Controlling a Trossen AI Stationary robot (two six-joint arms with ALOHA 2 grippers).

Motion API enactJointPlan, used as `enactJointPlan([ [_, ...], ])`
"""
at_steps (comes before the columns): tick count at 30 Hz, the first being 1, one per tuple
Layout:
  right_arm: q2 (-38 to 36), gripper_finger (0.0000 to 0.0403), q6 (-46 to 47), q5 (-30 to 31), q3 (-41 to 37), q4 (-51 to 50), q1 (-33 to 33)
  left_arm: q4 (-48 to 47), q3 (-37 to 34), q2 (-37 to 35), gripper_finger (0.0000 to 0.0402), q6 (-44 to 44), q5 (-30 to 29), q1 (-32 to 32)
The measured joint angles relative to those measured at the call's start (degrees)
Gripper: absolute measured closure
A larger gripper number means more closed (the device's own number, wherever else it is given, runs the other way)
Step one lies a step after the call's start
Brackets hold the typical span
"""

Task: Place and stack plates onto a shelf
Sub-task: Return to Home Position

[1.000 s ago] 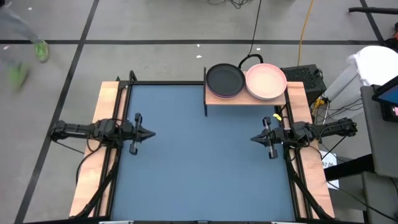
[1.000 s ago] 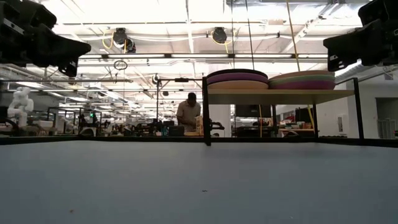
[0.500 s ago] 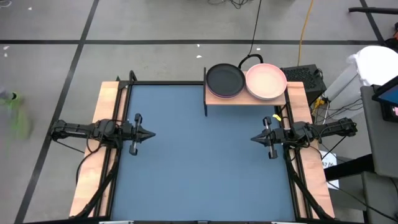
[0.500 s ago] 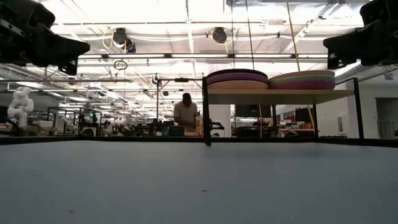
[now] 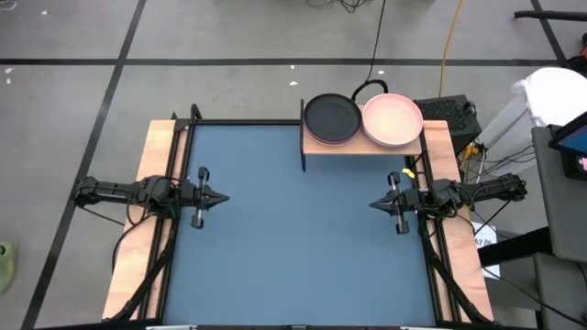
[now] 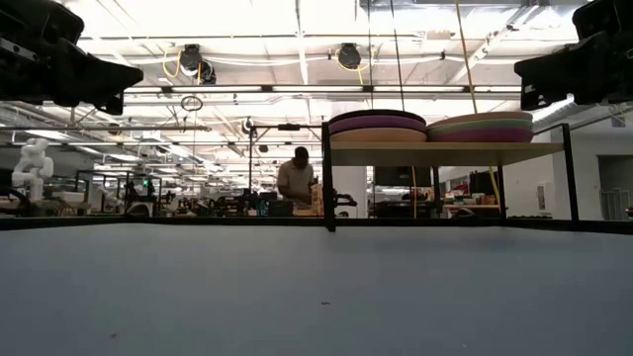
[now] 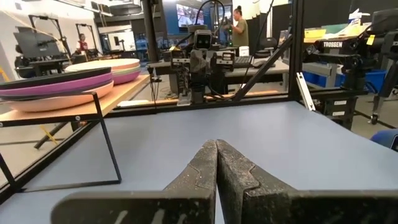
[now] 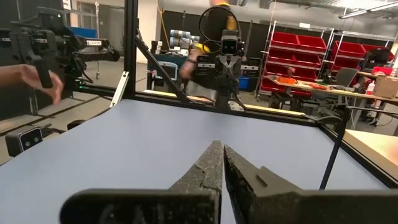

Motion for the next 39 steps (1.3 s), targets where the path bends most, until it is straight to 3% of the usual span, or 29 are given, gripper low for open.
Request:
enactJointPlan([
  [39, 0.0, 0.0403, 0.0, 0.0, 0.0, 0.0, 0.0, 2.8, -0.1, 0.0, 0.0398, 0.3, 0.0, 0.0],
])
